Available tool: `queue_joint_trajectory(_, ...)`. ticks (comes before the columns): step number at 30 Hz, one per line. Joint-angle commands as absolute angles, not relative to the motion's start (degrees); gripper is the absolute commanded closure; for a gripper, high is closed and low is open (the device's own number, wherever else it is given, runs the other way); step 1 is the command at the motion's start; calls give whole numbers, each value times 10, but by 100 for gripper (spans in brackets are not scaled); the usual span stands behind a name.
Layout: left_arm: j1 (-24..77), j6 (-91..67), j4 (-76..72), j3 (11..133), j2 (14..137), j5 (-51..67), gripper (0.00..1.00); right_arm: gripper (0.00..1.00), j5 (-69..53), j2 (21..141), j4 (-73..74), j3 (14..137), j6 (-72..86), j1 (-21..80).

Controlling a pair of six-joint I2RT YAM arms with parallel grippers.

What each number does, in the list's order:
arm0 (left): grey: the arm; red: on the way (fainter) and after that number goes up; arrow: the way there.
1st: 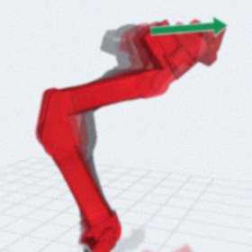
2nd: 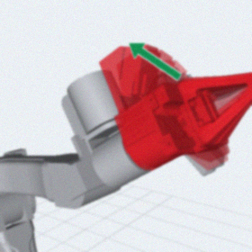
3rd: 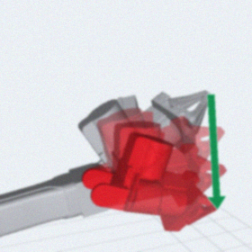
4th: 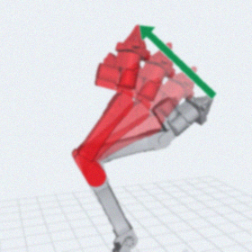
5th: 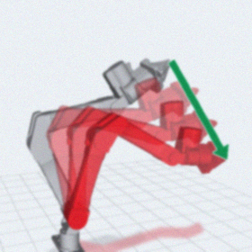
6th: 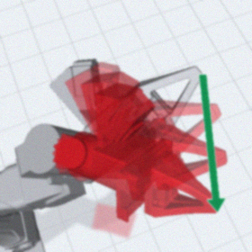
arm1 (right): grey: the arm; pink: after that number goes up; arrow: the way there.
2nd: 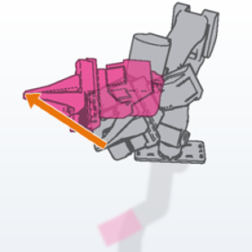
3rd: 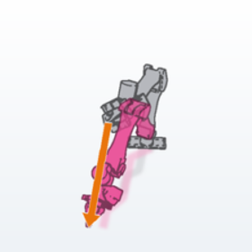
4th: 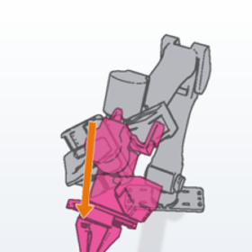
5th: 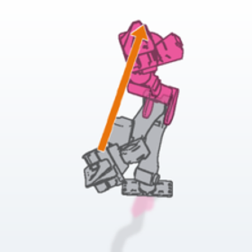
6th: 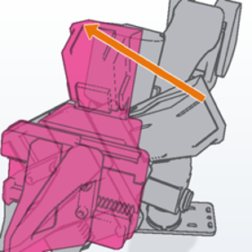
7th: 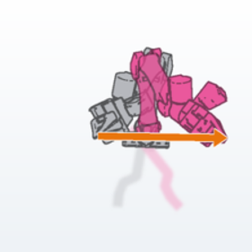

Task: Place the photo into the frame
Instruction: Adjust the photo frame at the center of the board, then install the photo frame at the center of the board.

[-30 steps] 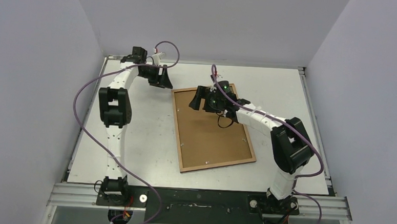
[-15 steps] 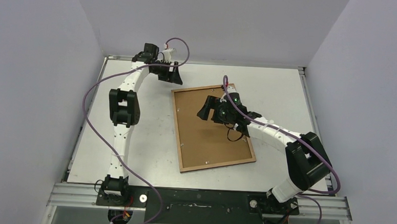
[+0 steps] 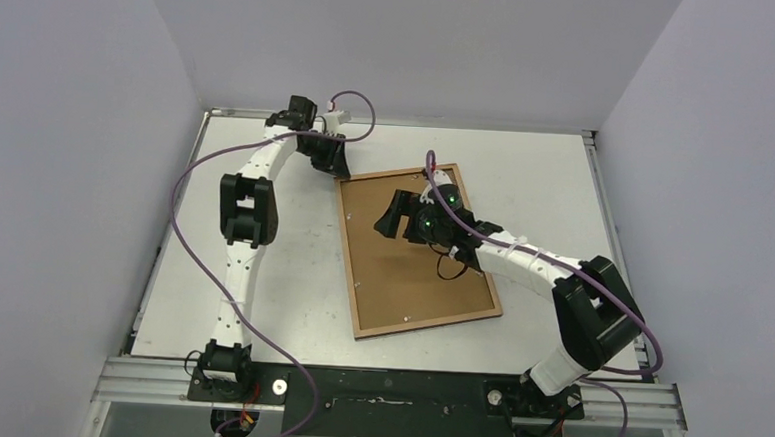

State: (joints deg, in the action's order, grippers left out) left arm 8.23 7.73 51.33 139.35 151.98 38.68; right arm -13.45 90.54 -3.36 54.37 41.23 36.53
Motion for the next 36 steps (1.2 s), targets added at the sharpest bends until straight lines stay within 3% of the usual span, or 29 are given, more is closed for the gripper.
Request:
queue_joint_trajectory(1, 86, 105, 561, 1391, 1505, 377, 76, 10, -143, 926, -78, 571, 418, 385)
queue_joint_trajectory(6, 83, 135, 582, 1307, 1458, 373, 87, 10, -153, 977, -94, 613, 419, 413)
queue_joint_trajectory(15, 59, 152, 533, 1101, 1347, 375, 90, 10, -185, 1081, -131, 680, 423, 455)
queue_joint_trajectory(27, 59, 142, 523, 1078, 1335, 373, 90, 10, -220, 1151, -147, 723, 430, 473)
queue_joint_trajectory(36, 59, 142, 521, 1072, 1332, 370, 90, 10, -210, 1141, -152, 688, 442, 480)
